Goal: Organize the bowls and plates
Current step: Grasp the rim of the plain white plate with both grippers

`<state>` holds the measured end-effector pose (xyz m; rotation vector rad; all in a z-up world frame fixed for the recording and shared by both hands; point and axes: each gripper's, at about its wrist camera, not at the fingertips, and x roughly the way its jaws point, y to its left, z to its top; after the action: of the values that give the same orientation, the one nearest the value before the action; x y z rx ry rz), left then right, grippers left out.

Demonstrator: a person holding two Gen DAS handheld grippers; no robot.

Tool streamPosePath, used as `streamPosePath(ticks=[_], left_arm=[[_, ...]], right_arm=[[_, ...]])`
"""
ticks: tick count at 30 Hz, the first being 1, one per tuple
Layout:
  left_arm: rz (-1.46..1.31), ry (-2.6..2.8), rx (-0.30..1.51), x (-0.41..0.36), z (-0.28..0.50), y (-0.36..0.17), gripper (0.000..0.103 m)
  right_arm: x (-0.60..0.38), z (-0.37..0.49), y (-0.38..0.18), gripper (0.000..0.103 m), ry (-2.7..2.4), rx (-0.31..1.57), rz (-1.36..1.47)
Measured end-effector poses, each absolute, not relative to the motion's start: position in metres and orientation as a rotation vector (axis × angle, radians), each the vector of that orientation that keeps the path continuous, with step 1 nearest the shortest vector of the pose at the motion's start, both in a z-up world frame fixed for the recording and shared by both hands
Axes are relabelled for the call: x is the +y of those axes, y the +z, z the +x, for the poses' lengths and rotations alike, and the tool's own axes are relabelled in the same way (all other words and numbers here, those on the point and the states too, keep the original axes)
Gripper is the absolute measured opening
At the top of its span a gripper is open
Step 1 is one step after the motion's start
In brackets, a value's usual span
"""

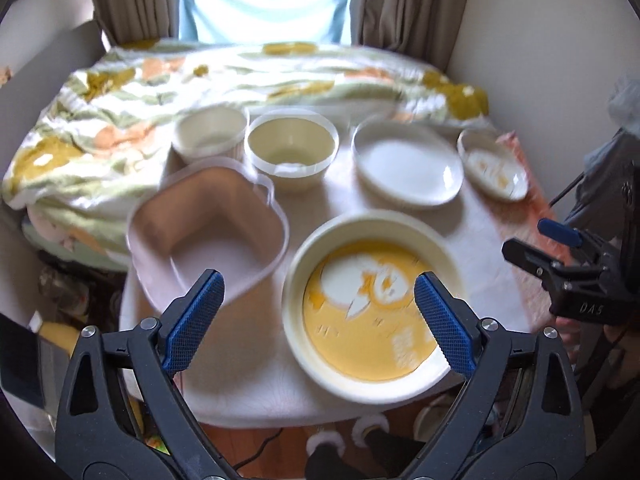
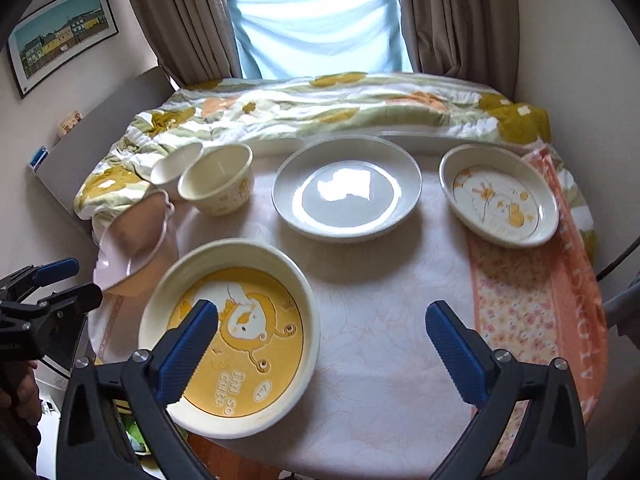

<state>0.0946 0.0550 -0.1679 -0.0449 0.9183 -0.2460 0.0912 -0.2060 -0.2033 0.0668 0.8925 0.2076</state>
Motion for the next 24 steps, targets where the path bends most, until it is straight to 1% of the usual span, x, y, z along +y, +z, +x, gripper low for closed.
streamPosePath(ticks=[2, 5, 8, 11, 16, 18, 22, 24], left_arm=[[-0.058, -0.257, 0.858, 0.052, 0.098, -0.143, 0.103], [-0.076, -0.252, 0.815, 0.046, 0.106, -0.12, 0.103], [-0.096, -0.253, 0.832, 0.032, 0.118, -0.112, 0.103], [-0.122, -0.225, 0.85, 0.017, 0.131, -0.114, 0.103], [-0.264, -0.169, 0.895, -0.009, 0.162, -0.135, 0.103], [-0.293, -0.145, 0.923, -0.021, 0.178, -0.149, 0.103], [-0.333, -0.092, 1.024, -0.036, 0.218, -0.193, 0.102], [-0.369, -0.086, 1.08, -0.04, 0.236, -0.216, 0.099]], right_arm=[[-0.207, 0.091, -0.179, 0.103, 0.22, 0.836, 0.031], [-0.211, 0.097, -0.147, 0.103, 0.228, 0.778, -0.016], [-0.22, 0.106, -0.126, 0.103, 0.251, 0.761, -0.056], [-0.233, 0.124, -0.121, 0.103, 0.256, 0.783, -0.073], [-0.267, 0.174, -0.142, 0.103, 0.255, 0.859, -0.13], [-0.283, 0.199, -0.153, 0.103, 0.309, 0.896, -0.105], [-0.302, 0.249, -0.176, 0.103, 0.405, 0.956, -0.095], [-0.303, 0.273, -0.194, 0.103, 0.434, 1.008, -0.117]])
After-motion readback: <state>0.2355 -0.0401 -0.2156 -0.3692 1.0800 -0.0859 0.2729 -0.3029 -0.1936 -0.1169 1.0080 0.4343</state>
